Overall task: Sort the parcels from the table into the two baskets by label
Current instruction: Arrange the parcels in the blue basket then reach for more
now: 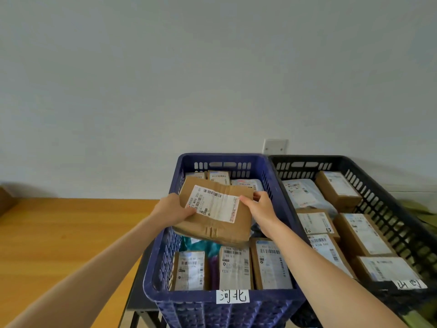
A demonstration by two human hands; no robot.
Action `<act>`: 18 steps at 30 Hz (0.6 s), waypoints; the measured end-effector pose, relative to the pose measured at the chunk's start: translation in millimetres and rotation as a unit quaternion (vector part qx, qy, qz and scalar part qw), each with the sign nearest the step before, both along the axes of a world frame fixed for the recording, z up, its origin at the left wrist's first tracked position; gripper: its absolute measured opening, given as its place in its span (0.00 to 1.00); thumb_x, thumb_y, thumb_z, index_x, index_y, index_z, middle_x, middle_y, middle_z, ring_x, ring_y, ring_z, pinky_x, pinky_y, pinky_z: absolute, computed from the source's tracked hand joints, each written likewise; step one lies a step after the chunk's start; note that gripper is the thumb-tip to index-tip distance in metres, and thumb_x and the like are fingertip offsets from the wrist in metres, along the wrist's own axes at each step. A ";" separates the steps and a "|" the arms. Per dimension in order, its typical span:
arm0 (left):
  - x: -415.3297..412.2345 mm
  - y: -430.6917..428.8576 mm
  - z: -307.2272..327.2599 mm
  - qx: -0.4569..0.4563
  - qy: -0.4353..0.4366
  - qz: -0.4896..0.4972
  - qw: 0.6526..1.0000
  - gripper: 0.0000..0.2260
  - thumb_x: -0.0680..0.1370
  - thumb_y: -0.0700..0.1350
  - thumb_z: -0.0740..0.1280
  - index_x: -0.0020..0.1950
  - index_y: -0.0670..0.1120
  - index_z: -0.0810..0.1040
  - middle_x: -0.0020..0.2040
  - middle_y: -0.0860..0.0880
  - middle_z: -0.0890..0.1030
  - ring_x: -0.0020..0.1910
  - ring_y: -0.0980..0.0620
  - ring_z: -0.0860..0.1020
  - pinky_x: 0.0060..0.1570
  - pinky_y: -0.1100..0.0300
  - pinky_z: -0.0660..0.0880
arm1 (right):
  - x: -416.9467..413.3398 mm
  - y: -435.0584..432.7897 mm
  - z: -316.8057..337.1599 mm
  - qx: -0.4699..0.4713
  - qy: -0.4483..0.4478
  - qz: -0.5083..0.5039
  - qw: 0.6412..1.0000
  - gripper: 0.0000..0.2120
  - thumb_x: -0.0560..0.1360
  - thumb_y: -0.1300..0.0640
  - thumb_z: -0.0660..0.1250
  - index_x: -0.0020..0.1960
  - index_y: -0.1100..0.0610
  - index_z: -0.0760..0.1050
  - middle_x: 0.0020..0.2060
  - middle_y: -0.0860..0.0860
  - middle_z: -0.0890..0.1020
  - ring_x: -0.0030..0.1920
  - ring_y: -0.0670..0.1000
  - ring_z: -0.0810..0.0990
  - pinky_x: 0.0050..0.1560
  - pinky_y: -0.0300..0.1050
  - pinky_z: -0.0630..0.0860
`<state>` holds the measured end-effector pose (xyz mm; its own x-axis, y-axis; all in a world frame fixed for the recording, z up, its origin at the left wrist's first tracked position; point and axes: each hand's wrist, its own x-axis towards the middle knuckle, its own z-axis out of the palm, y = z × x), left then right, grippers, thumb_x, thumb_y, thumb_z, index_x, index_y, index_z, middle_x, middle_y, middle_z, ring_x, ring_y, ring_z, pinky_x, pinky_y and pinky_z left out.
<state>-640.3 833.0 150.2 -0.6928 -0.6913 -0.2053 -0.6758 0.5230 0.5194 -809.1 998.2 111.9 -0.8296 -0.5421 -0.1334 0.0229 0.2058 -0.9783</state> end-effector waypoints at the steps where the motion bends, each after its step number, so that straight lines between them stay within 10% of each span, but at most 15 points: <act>1: -2.2 1.7 -2.2 -0.002 -0.009 -0.003 1.000 0.15 0.77 0.53 0.68 0.52 0.43 0.71 0.41 0.51 0.77 0.36 0.56 0.75 0.27 0.69 0.66 | -0.6 -2.4 -3.8 0.006 -0.005 0.003 1.000 0.20 0.76 0.55 0.69 0.64 0.57 0.66 0.58 0.53 0.76 0.55 0.51 0.77 0.54 0.45 0.75; 7: -9.3 7.3 -15.8 -0.009 -0.016 -0.007 1.000 0.40 0.75 0.56 0.70 0.76 0.39 0.53 0.63 0.43 0.75 0.53 0.49 0.78 0.44 0.60 0.79 | -6.2 -13.0 -13.6 0.015 -0.014 0.003 1.000 0.21 0.78 0.52 0.66 0.67 0.57 0.66 0.61 0.54 0.76 0.59 0.53 0.77 0.61 0.53 0.75; 14: -17.8 1.7 -14.8 -0.015 0.008 -0.005 1.000 0.43 0.73 0.55 0.72 0.77 0.46 0.49 0.64 0.41 0.69 0.54 0.45 0.77 0.54 0.52 0.77 | -17.6 -27.1 -10.4 -0.010 -0.029 -0.001 1.000 0.20 0.79 0.55 0.65 0.69 0.58 0.66 0.59 0.53 0.77 0.52 0.49 0.78 0.43 0.40 0.75; 18: -16.2 5.1 -18.9 -0.007 -0.054 -0.033 0.998 0.45 0.73 0.57 0.71 0.77 0.43 0.47 0.69 0.37 0.65 0.60 0.42 0.75 0.59 0.51 0.74 | -11.9 -27.0 -18.8 0.018 -0.022 -0.003 1.000 0.17 0.80 0.54 0.64 0.66 0.56 0.66 0.58 0.54 0.77 0.53 0.51 0.78 0.51 0.47 0.78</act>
